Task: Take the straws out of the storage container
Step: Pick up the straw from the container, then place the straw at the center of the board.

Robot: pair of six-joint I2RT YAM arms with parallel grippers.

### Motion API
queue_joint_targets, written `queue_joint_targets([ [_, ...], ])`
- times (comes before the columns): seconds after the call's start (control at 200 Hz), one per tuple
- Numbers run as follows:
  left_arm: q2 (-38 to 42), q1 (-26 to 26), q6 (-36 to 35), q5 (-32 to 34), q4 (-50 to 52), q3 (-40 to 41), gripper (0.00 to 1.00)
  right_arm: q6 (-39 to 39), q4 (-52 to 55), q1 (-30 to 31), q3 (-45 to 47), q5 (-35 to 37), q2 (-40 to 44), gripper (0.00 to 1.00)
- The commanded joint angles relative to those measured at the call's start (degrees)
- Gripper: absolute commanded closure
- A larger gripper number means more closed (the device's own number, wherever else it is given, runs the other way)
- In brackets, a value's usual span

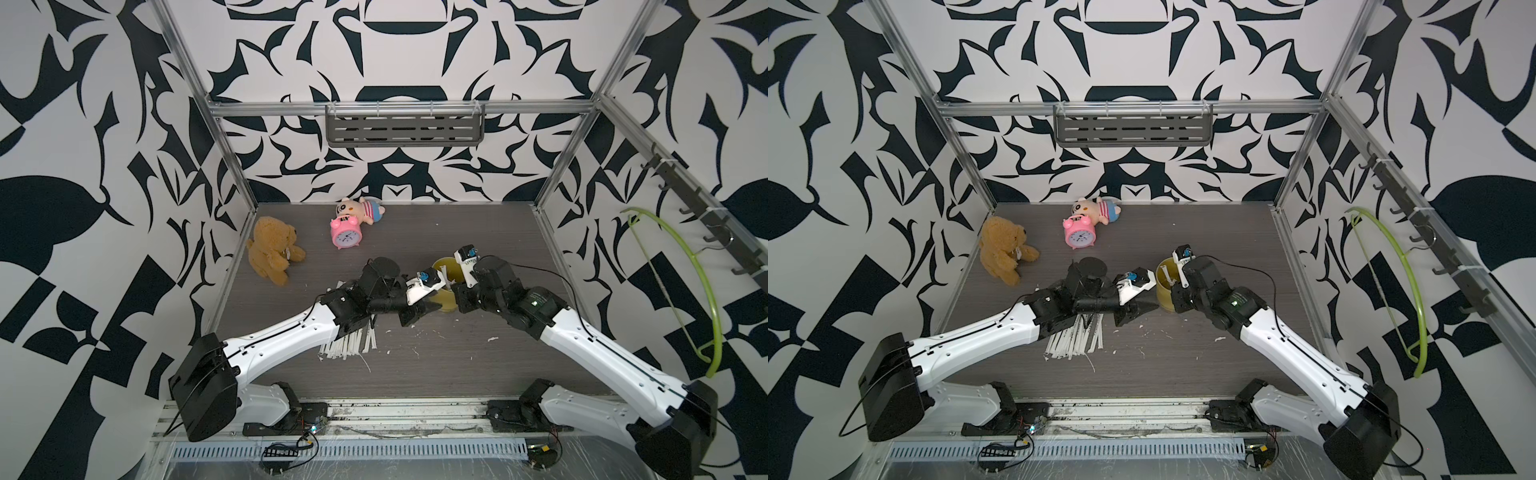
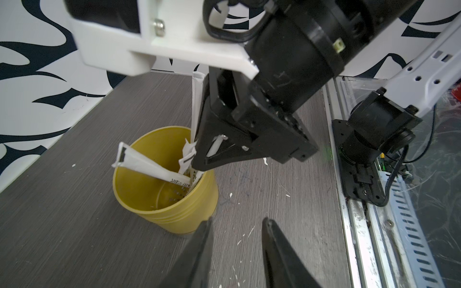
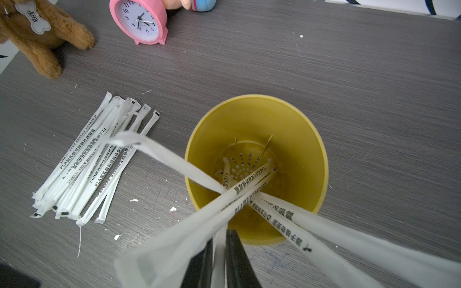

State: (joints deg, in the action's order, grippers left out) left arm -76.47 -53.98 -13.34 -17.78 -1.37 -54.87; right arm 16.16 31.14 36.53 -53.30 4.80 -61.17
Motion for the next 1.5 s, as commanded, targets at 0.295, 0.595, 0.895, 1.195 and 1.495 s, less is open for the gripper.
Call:
queue_joint_targets([
  [0.295, 1.6, -0.1, -0.4, 0.1, 1.2, -1.0, 0.62, 1.4, 17.8, 0.4, -14.5, 1.0, 0.0, 0.88],
  [0.595, 8.3, -0.1, -2.2, 2.9, 5.1, -1.6, 0.62, 2.2, 37.8, 0.4, -31.7, 1.2, -2.0, 0.95],
  [0.895, 12.3, -0.1, -4.0, 4.1, 11.6, -2.8, 0.62, 4.7, 53.8, 0.5, -49.3, -6.8, -6.5, 1.00],
  [1.195, 18.0, -0.1, -2.3, 7.8, 17.6, -2.3, 0.62, 4.8, 58.1, 2.1, -55.3, -17.2, -11.3, 1.00],
  [1.495, 26.1, -0.1, 5.3, 13.8, 31.8, 0.0, 0.63, 1.6, 49.2, 7.7, -54.8, -30.3, -27.9, 1.00],
])
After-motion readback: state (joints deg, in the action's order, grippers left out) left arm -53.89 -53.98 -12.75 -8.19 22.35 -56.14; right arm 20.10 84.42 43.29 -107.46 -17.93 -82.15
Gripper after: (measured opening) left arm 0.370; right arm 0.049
